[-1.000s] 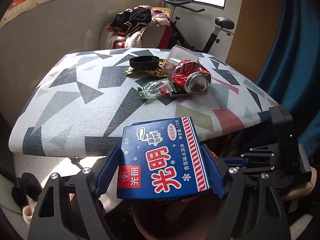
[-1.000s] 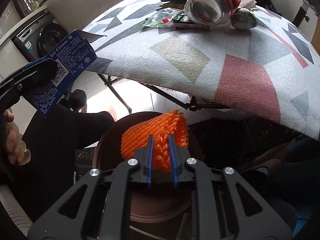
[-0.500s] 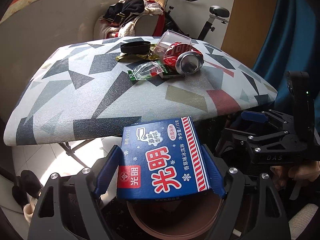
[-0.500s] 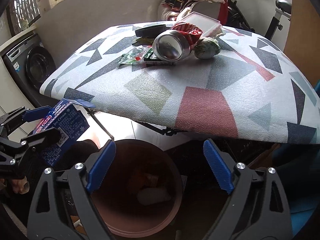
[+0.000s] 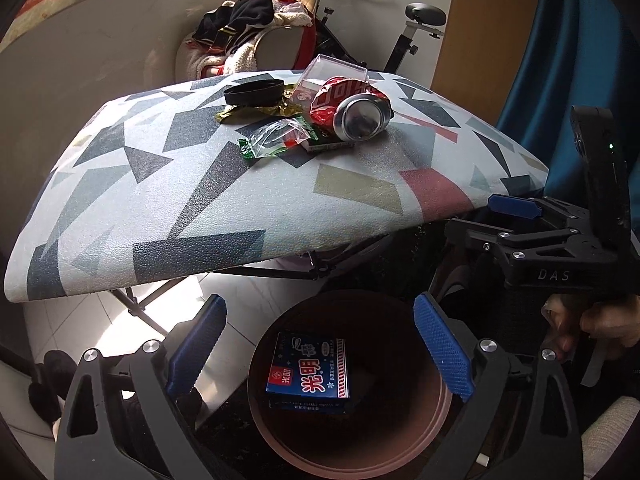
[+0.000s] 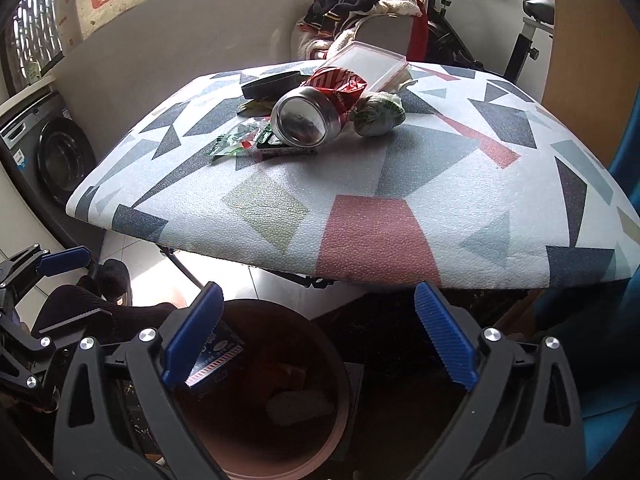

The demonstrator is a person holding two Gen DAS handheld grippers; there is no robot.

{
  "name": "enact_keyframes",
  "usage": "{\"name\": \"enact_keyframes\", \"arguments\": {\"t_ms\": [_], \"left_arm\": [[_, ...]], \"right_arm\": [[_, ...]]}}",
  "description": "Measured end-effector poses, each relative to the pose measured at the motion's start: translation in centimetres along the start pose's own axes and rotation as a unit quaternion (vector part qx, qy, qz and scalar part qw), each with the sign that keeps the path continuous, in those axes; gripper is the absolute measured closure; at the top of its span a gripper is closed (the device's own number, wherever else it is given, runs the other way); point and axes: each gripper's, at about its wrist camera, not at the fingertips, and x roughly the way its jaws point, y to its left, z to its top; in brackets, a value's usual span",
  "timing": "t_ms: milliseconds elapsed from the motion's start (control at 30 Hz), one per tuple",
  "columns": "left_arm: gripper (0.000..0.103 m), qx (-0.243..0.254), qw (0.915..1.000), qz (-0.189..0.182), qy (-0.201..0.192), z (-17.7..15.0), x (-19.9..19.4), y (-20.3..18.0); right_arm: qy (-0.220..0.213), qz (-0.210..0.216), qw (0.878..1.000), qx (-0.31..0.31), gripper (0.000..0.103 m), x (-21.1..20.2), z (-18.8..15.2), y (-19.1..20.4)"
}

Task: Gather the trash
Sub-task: 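Raise both grippers back over the board toward the crushed red can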

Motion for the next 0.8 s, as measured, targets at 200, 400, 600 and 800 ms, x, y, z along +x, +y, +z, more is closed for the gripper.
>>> {"name": "enact_keyframes", "arguments": {"t_ms": [200, 400, 600, 800], "left_arm": [[0.009, -0.009, 0.9998, 0.016, -0.006, 0.7, -0.1, 0.7], [0.006, -0.007, 0.9989, 0.038, -0.024, 2.3, -0.6, 1.5], [0.006, -0.005, 0.9974, 0.060, -0.040, 4.1, -1.1, 2.4], [0.006, -0.007, 0.9957, 0.070, -0.060, 6.2, -1.4, 3.8]], "right_arm": [[0.001, -0.004, 1.000, 0.002, 0.006, 0.1, 0.2, 0.0], [-0.005, -0.016, 1.000, -0.014, 0.006, -0.3, 1.1, 0.1], [0.008, -0.020, 1.000, 0.006, 0.006, 0.0, 2.2, -1.0], [0.011, -0.030, 0.999, 0.015, 0.006, 0.3, 3.7, -2.0]]}}
